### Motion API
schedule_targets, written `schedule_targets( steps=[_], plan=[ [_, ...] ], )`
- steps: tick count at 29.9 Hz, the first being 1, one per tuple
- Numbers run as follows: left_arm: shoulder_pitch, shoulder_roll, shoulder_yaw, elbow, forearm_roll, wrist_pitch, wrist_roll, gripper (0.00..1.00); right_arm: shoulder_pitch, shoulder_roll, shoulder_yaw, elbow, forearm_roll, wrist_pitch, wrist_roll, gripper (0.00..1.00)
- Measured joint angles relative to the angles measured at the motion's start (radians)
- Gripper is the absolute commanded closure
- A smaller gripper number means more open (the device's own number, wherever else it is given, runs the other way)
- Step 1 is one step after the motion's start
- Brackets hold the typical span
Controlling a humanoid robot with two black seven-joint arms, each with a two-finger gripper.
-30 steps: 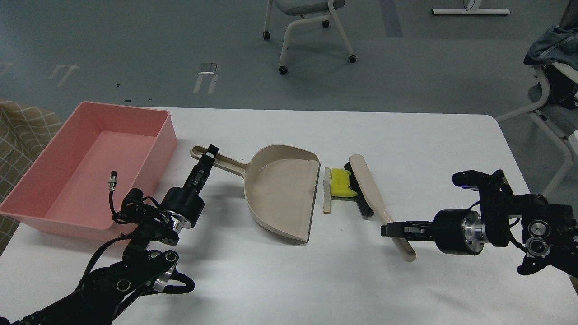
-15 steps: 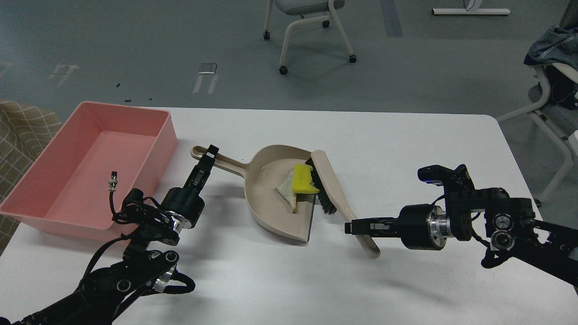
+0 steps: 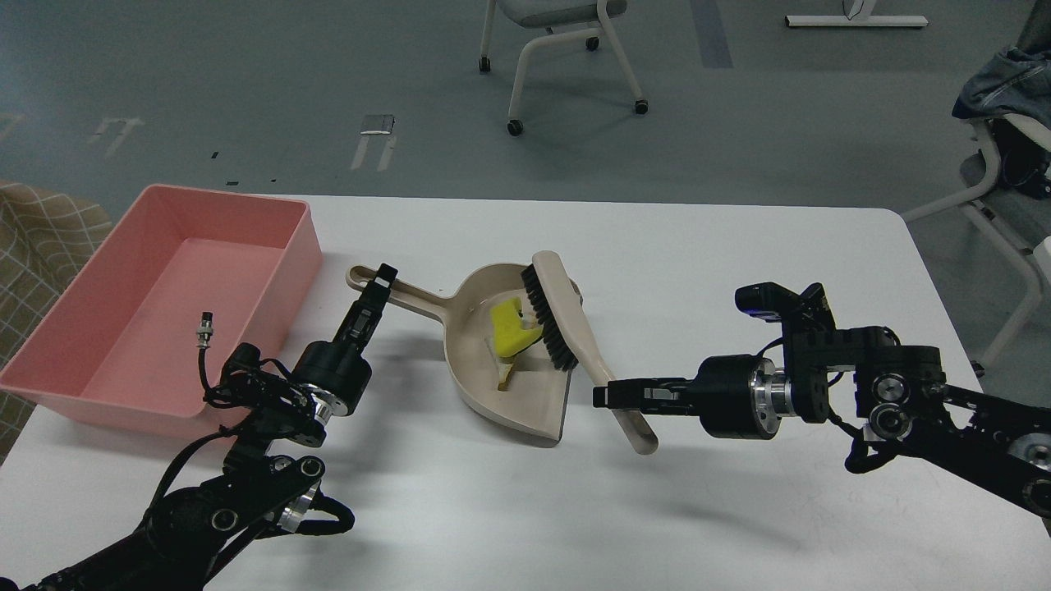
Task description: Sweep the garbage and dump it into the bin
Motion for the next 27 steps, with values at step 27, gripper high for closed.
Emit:
schedule_targets(
  steps=[27],
  plan=[
    [-0.005, -0.054, -0.023, -0.003, -0.197, 0.0, -0.001, 1.0, 0.073, -0.262, 0.086, -0.054, 0.076, 0.0, 0.009, 1.0]
  ],
)
